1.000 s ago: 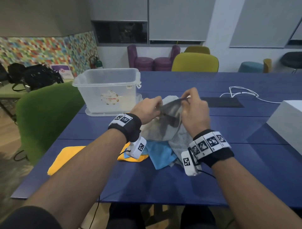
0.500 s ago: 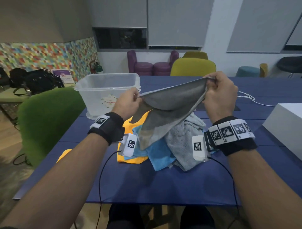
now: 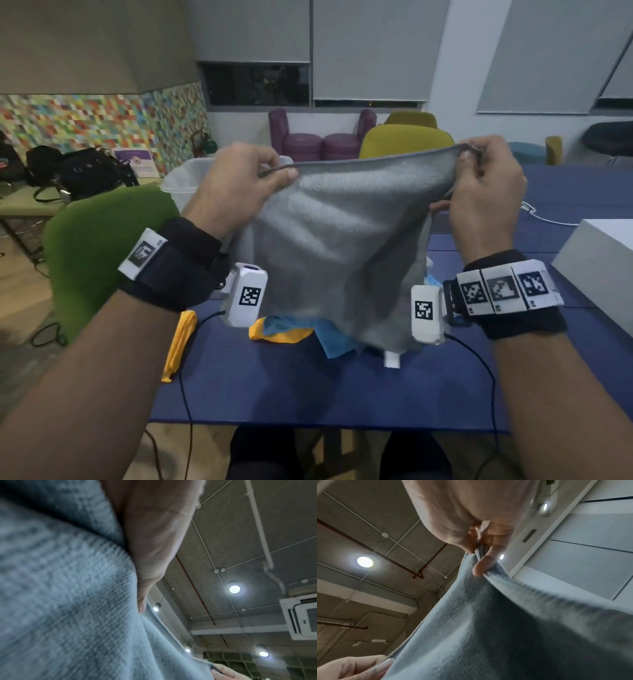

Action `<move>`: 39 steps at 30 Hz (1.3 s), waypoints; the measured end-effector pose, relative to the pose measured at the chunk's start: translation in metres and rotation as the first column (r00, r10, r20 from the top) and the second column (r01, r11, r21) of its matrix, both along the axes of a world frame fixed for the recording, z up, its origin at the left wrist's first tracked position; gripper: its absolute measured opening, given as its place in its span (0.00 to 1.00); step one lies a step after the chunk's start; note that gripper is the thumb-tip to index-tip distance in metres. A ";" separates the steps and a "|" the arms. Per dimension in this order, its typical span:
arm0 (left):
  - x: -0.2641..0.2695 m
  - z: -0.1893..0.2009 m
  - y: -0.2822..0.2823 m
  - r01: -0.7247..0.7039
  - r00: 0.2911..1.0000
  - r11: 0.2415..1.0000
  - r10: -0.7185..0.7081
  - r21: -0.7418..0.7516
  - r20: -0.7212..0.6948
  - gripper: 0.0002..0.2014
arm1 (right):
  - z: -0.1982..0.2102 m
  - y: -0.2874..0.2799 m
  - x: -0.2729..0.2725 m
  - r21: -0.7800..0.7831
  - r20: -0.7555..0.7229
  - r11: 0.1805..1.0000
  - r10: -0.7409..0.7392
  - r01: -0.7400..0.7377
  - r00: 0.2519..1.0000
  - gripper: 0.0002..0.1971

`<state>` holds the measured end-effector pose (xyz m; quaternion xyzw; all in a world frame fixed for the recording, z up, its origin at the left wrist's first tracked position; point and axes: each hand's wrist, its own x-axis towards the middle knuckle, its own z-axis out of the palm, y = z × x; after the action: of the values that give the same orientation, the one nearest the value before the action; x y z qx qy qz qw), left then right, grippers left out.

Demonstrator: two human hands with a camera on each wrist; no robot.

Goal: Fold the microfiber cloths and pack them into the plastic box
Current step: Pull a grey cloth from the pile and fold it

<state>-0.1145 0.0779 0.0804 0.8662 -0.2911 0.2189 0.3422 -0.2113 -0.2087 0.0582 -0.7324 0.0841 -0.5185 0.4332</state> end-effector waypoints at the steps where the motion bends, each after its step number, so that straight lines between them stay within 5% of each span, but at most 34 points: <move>1: -0.003 0.008 0.001 -0.001 1.000 1.000 0.001 0.008 0.013 0.15 | 0.004 -0.003 0.002 -0.023 0.007 1.000 -0.020 0.020 1.000 0.08; 6: 0.012 0.013 0.006 0.021 0.996 0.999 -0.017 0.044 -0.092 0.18 | 0.008 -0.015 0.024 -0.069 -0.043 0.996 -0.057 0.054 0.997 0.07; 14: 0.069 -0.089 -0.002 0.034 0.946 0.950 0.070 0.311 -0.315 0.11 | -0.092 -0.043 0.088 -0.088 -0.536 0.996 -0.064 0.019 0.842 0.12; 22: 0.099 -0.152 0.030 -0.042 0.850 0.895 0.266 0.445 -0.455 0.15 | -0.120 -0.050 0.096 -0.094 -0.650 0.992 -0.125 0.085 0.749 0.13; 24: 0.104 -0.165 0.043 -0.077 0.827 0.925 0.268 0.372 -0.495 0.21 | -0.125 -0.055 0.095 -0.077 -0.663 0.995 -0.103 0.069 0.741 0.12; 27: 0.104 -0.178 0.059 -0.172 0.784 0.983 0.179 0.069 -0.594 0.20 | -0.131 -0.060 0.094 -0.053 -0.646 0.997 -0.071 0.048 0.760 0.09; 32: 0.081 -0.178 0.057 -0.321 0.716 0.855 -0.063 -0.408 -0.695 0.12 | -0.133 -0.056 0.087 0.038 -0.615 0.998 -0.015 0.049 0.788 0.03; 35: 0.063 -0.172 0.043 -0.361 0.700 0.780 -0.135 -0.511 -0.701 0.11 | -0.132 -0.041 0.081 0.099 -0.578 0.995 0.052 0.007 0.814 0.06; 39: 0.039 -0.156 0.008 -0.262 0.765 0.784 -0.187 -0.563 -0.616 0.11 | -0.131 -0.003 0.072 0.214 -0.502 0.970 0.214 -0.119 0.838 0.08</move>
<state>-0.0751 0.0855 -0.0752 0.7313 -0.0487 -0.0006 0.6804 -0.1398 -0.2113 -0.0730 -0.8090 0.1791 -0.2518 0.5001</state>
